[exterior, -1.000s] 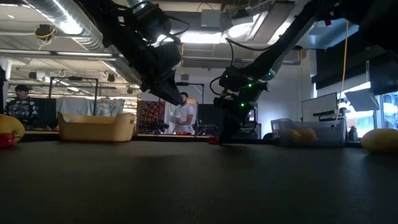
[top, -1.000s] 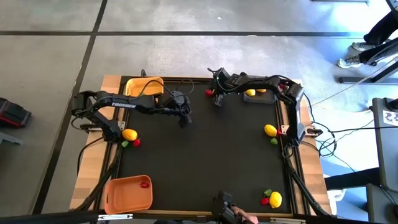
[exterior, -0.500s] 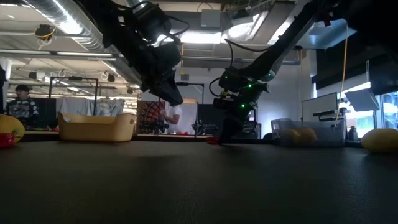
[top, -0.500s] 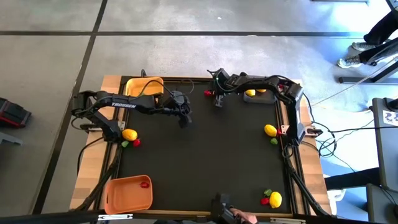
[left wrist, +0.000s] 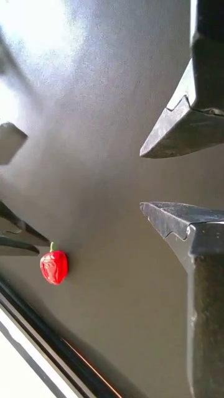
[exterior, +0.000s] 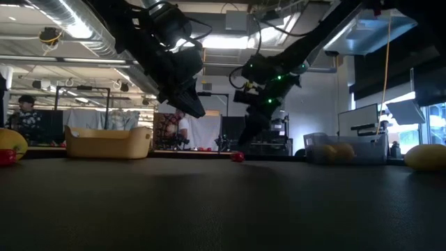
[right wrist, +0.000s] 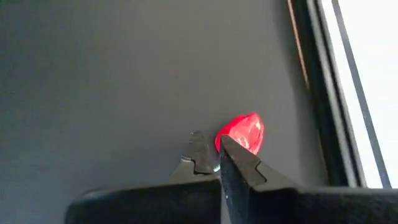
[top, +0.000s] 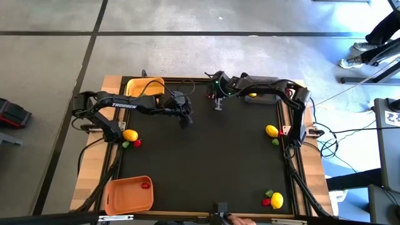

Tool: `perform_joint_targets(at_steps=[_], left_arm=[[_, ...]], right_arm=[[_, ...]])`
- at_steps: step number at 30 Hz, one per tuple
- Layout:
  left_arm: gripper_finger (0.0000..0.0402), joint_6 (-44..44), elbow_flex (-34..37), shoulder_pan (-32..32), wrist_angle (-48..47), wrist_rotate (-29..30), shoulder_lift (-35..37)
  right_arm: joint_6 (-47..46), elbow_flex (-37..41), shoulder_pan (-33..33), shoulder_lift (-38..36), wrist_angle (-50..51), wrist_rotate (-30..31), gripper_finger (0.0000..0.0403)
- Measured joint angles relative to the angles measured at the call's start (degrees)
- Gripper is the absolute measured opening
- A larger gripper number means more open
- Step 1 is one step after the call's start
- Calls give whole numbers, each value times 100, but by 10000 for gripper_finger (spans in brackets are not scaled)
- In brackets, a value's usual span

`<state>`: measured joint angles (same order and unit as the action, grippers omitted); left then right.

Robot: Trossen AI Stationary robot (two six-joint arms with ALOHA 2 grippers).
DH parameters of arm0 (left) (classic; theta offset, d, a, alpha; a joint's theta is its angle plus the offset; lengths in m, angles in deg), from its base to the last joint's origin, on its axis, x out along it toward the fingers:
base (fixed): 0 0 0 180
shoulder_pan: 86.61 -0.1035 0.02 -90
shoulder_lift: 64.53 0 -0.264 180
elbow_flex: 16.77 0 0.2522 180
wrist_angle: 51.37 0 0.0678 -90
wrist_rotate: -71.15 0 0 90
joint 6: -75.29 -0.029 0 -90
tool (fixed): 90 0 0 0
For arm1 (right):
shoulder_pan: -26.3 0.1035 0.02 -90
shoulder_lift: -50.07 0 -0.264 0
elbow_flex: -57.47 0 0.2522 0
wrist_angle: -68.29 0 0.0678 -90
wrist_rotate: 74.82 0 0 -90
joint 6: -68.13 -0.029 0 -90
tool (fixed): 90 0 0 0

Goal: Sort produce into baskets
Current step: Put the red bell pepper into the orange bin

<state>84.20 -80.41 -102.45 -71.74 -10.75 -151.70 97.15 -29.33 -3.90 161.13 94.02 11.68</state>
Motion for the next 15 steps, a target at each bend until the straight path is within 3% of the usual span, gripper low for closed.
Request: perform_joint_targets(at_steps=[8,15], left_arm=[[120,7,0,0,0,0,0],[120,13,-2,0,7,-1,0]], right_arm=[[-941,-7,-99,-60,-62,545,15],[-1678,-7,-103,212,-498,456,128]])
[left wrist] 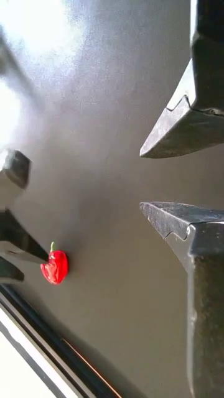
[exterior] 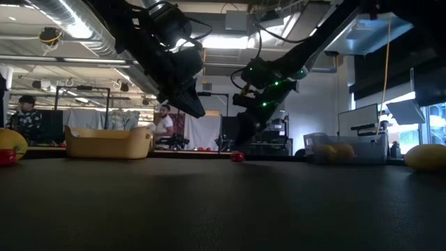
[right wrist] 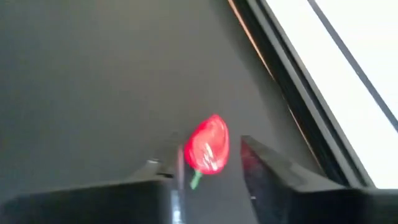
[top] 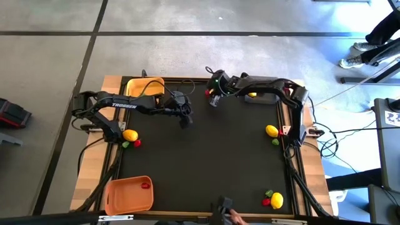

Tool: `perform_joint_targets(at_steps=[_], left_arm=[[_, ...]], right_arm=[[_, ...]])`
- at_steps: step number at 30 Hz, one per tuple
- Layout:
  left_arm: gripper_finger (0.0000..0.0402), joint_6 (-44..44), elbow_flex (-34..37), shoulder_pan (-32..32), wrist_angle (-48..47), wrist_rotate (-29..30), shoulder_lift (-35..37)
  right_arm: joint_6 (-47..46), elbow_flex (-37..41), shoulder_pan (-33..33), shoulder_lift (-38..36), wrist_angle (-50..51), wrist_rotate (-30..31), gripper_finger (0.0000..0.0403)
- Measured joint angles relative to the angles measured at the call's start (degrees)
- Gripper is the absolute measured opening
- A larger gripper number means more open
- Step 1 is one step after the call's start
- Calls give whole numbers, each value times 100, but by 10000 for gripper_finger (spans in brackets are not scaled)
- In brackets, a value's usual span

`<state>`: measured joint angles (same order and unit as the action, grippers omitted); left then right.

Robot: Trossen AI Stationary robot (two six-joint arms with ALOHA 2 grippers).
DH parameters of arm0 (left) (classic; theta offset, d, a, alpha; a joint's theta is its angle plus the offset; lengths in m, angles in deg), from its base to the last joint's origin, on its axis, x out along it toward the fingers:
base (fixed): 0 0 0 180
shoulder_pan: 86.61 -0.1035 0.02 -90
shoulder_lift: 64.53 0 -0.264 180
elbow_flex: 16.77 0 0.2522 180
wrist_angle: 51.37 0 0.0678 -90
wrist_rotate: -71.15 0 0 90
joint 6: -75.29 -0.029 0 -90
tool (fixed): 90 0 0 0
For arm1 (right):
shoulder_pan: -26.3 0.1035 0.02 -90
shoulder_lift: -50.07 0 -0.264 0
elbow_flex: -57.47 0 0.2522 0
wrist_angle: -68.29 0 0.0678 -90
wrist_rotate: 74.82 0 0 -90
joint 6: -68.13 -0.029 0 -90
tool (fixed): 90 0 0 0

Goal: Sort produce into baskets
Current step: Put the red bell pepper into the orange bin

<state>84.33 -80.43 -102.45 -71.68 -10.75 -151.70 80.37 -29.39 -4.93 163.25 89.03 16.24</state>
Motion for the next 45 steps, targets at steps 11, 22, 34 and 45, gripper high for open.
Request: perform_joint_targets(at_steps=[11,22,34,45], left_arm=[[120,0,-1,0,-2,-2,0],[120,0,-1,0,-2,-2,0],[120,-2,-1,0,0,-2,0],[120,-2,-1,137,-2,-2,0]], right_arm=[[-497,2,5,425,-296,441,248],[-295,0,7,426,-348,195,154],[1,0,14,415,-327,188,18],[10,0,14,-367,543,-1365,7]])
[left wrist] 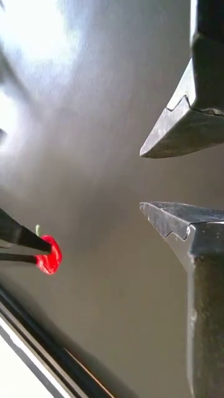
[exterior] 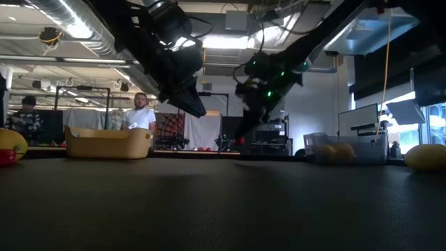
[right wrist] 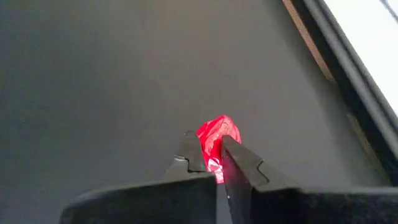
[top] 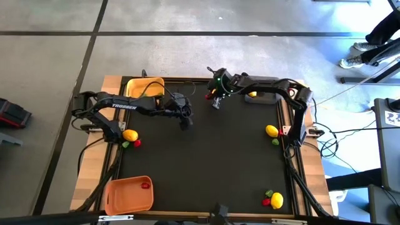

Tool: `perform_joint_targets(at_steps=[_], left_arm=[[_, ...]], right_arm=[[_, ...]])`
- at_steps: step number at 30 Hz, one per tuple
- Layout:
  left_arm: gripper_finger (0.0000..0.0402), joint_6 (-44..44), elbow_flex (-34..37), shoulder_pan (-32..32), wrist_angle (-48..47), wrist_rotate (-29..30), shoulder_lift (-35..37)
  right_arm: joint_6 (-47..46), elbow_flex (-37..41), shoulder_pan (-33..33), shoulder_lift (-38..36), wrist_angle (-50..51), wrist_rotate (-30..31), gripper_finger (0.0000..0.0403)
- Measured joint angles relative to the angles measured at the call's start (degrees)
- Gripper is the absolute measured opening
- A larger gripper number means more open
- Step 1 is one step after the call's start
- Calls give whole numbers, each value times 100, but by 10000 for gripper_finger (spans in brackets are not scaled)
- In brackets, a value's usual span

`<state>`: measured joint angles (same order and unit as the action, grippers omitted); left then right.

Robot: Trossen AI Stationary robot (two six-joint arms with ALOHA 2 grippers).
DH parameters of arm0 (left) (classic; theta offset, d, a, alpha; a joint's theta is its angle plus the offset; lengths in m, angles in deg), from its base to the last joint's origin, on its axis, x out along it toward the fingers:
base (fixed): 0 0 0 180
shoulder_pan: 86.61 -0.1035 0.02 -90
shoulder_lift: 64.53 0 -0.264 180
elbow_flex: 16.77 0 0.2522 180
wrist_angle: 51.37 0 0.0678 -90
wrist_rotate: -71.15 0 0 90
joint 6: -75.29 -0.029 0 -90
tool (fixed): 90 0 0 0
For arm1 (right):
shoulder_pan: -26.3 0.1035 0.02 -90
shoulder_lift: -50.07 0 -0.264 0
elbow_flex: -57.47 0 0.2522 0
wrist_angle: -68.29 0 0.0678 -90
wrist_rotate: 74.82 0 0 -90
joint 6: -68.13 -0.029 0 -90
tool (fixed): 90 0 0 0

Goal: Sort produce into baskets
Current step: Put the red bell pepper into the orange bin

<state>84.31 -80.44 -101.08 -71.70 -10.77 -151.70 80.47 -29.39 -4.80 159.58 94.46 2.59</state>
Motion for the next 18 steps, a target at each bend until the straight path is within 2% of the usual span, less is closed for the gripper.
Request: perform_joint_targets(at_steps=[6,12,18], left_arm=[[120,-19,0,199,0,-2,0],[120,-332,0,306,139,0,0],[121,-695,0,294,670,0,0]], right_arm=[[-5,-2,2,-497,382,-1435,7],[-6,-2,2,-588,519,-2703,7],[-3,-2,60,-588,521,-3189,7]])
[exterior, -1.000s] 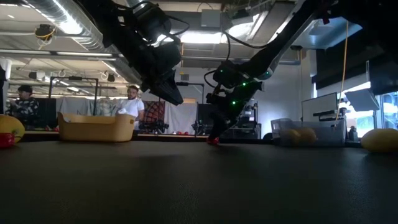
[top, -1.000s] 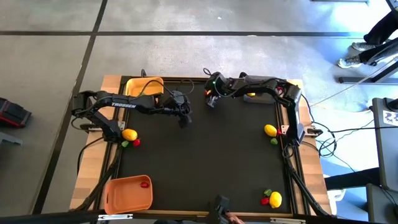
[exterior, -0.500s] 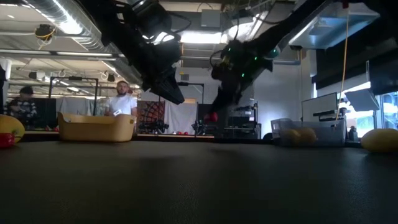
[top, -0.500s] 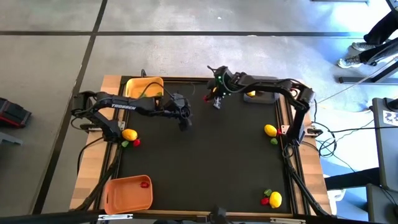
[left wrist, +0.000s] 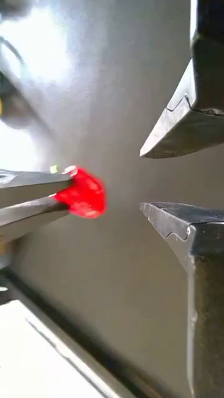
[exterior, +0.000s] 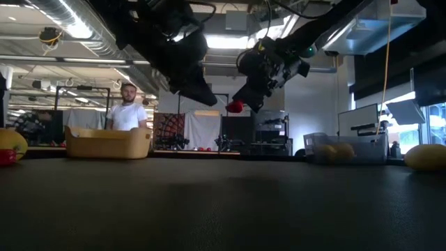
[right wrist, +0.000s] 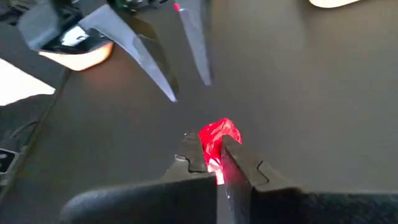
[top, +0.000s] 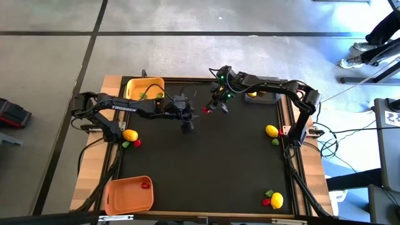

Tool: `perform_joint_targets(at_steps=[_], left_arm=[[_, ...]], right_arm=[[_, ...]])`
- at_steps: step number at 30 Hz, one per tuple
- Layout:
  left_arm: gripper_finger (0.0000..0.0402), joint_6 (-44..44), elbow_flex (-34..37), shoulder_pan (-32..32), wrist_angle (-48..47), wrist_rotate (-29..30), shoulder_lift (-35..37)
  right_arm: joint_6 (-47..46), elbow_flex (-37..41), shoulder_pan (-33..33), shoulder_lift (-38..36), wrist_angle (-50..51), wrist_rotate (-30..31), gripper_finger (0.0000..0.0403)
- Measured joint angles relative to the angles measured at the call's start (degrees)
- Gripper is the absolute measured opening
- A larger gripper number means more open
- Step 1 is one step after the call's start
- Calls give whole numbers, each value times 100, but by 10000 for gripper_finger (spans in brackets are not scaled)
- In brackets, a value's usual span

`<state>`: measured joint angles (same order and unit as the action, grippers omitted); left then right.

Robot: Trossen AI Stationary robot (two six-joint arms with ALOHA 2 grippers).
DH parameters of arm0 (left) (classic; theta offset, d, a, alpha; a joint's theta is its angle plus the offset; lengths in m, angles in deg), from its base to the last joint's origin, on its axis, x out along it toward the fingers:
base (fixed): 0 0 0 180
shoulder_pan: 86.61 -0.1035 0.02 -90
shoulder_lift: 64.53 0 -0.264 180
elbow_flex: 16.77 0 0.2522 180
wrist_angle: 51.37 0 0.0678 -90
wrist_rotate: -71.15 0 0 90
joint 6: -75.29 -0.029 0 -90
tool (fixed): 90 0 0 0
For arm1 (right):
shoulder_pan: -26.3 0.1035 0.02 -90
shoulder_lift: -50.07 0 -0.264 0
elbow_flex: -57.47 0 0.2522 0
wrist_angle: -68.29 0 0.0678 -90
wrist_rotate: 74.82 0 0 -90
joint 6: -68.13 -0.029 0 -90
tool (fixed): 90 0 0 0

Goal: Sort produce into baskets
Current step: Put the red bell pepper into the orange bin

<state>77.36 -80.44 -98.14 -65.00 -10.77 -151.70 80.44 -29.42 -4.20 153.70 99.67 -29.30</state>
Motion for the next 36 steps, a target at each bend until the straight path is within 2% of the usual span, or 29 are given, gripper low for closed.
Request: perform_joint_targets(at_steps=[3,11,15,19,30,36], left_arm=[[134,-263,0,-15,273,0,0],[209,-1166,-4,5,556,0,-40],[225,-1579,-6,75,673,9,-136],[227,-1696,-10,152,1024,7,-287],[224,-1897,-2,174,1276,44,-520],[172,-1961,-2,157,1276,48,-533]], right_arm=[[3,0,34,0,17,-56,7],[8,0,139,0,-14,-210,7],[6,0,175,0,-37,-261,7],[1,0,205,0,-71,-261,7],[-141,0,205,0,-126,-267,7],[-151,0,205,1,-123,-269,7]])
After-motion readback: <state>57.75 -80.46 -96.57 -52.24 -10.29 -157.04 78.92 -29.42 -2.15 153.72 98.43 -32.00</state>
